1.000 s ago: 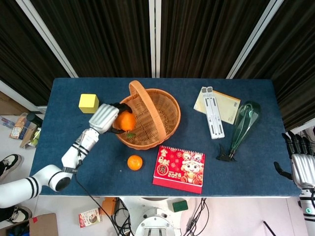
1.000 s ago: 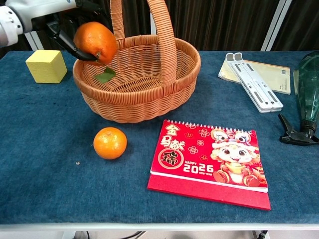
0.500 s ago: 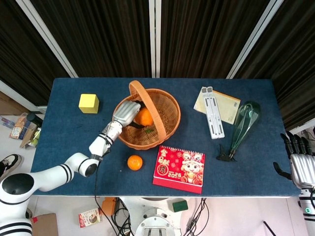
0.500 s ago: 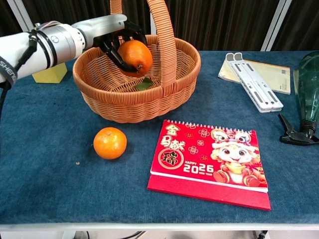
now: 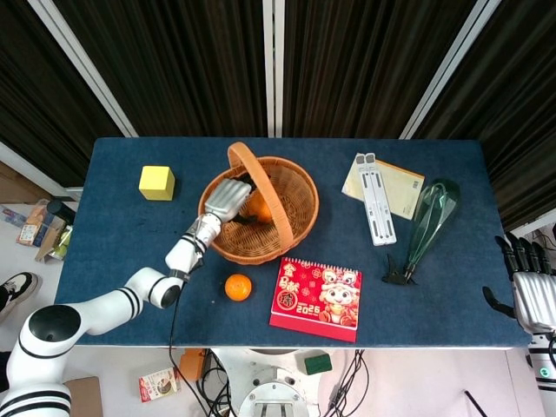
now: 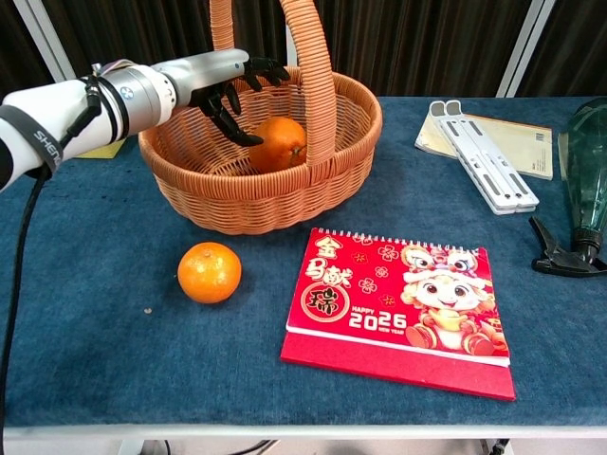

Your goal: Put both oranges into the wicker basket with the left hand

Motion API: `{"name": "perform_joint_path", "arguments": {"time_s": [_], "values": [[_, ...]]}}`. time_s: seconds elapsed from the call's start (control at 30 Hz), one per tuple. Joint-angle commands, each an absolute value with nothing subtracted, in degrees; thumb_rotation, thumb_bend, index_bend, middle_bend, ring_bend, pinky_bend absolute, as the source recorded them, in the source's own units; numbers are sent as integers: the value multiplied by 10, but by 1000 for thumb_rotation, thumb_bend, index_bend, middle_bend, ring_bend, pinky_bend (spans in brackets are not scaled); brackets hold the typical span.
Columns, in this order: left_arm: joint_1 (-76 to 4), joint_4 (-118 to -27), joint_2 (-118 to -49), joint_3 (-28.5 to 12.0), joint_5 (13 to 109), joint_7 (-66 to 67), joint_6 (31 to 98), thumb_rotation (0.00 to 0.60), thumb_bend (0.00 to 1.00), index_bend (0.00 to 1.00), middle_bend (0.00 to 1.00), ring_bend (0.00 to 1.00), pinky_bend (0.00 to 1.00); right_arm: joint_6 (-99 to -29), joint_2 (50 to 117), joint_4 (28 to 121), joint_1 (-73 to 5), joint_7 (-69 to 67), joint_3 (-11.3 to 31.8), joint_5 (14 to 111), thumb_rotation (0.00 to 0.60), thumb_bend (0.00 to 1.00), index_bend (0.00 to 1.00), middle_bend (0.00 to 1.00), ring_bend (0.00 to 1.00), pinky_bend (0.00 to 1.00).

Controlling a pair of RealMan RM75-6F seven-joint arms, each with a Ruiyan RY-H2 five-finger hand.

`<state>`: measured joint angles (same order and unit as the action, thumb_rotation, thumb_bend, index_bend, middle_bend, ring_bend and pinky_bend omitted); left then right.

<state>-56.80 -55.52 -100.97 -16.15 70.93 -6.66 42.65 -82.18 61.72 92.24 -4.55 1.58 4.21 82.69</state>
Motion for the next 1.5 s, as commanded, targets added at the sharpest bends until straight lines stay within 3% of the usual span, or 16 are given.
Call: {"name": "perform_joint_path", "arguments": {"time_s": [0.03, 0.3, 0.6, 0.73, 0.87, 1.2, 1.5], "values": [[-566, -564, -1002, -158, 708, -61, 427, 600, 234, 107, 104, 130, 322, -820, 617, 922, -46, 16, 42, 826, 600, 284, 0, 0, 0, 0], [-541, -659, -937, -147, 711, -25, 454, 600, 234, 134, 136, 131, 324, -817, 617, 922, -47, 16, 43, 823, 600, 284, 0, 0, 0, 0], [-468, -893, -759, -111, 662, 111, 506, 600, 235, 235, 185, 131, 327, -812, 620, 921, -49, 21, 41, 821, 600, 284, 0, 0, 0, 0], [-409, -995, -691, -91, 672, 132, 585, 600, 236, 253, 209, 147, 333, -810, 622, 921, -50, 26, 42, 818, 600, 284, 0, 0, 0, 0], [-345, -1038, -660, -62, 728, 95, 666, 600, 235, 277, 252, 178, 359, -805, 624, 922, -52, 32, 43, 814, 600, 284, 0, 0, 0, 0], [-242, -999, -680, 39, 829, 49, 728, 600, 235, 414, 396, 258, 420, -806, 623, 923, -52, 32, 45, 809, 600, 285, 0, 0, 0, 0], [-224, -908, -779, 54, 880, 3, 723, 600, 236, 380, 384, 276, 438, -803, 624, 922, -53, 33, 44, 808, 600, 284, 0, 0, 0, 0]]}}
